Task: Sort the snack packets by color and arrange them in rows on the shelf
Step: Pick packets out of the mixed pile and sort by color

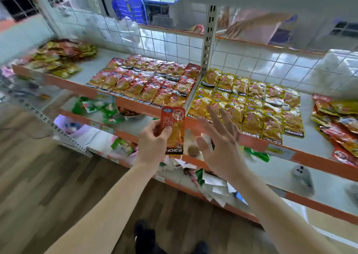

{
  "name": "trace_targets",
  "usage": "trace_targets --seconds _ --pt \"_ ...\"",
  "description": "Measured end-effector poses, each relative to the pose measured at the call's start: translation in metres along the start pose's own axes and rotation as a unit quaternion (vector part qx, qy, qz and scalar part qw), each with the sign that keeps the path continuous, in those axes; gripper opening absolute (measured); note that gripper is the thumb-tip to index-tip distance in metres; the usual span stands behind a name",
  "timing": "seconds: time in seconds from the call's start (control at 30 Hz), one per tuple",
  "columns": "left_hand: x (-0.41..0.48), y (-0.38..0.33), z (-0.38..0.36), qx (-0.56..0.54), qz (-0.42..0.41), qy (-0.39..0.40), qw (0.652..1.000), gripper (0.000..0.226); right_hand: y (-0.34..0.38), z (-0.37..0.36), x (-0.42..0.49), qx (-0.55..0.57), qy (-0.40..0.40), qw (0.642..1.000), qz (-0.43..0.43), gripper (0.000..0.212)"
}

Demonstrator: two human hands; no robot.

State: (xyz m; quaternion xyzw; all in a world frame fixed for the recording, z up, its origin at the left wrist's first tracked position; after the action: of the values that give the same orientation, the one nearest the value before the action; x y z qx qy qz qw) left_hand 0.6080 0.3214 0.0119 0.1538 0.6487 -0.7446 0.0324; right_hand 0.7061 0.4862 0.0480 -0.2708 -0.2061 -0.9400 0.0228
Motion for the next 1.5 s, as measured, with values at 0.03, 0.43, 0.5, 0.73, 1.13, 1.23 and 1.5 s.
trace_targets --seconds 0.03,0.43,0.5,0.73,1.13,1.23,1.5 --pt "0.003 -0.001 0.005 -0.001 0.001 0.003 1.0 0.014 0.007 -0.005 0.005 -0.004 0.006 1.0 0.004 0.046" --pt "0.078 -0.016 0.129 -0.037 -0.007 0.045 0.998 0.011 0.094 -0.095 0.082 -0.024 0.028 0.999 -0.034 0.05" --pt "0.093 -0.02 0.157 -0.044 -0.014 0.043 0.998 0.011 0.113 -0.116 0.098 -0.037 0.033 0.998 -0.027 0.048" --pt "0.137 -0.024 0.242 -0.033 -0.012 0.033 0.999 0.013 0.171 -0.175 0.136 0.009 0.031 0.998 -0.06 0.055" --pt "0.205 -0.025 0.298 -0.021 -0.004 0.004 1.0 0.012 0.197 -0.221 0.203 0.006 0.032 0.999 -0.037 0.055" --pt "0.231 -0.027 0.305 -0.015 0.005 -0.006 1.0 0.019 0.19 -0.238 0.224 0.016 0.039 0.998 -0.037 0.055" --pt "0.313 -0.047 0.293 -0.024 0.046 0.005 0.999 0.029 0.151 -0.27 0.291 0.015 0.041 0.998 -0.043 0.054"
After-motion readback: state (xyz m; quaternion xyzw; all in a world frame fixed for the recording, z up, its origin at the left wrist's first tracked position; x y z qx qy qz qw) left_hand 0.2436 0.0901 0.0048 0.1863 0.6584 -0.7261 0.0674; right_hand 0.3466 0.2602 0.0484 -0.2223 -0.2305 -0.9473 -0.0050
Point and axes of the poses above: each hand's wrist, its own x-axis towards the middle knuckle, its own z-axis out of the back of the hand, y = z × x, the point moved 9 cm from there along x, towards the middle knuckle, and after that the axes turned 10 degrees about z, right-handed, at the moved point
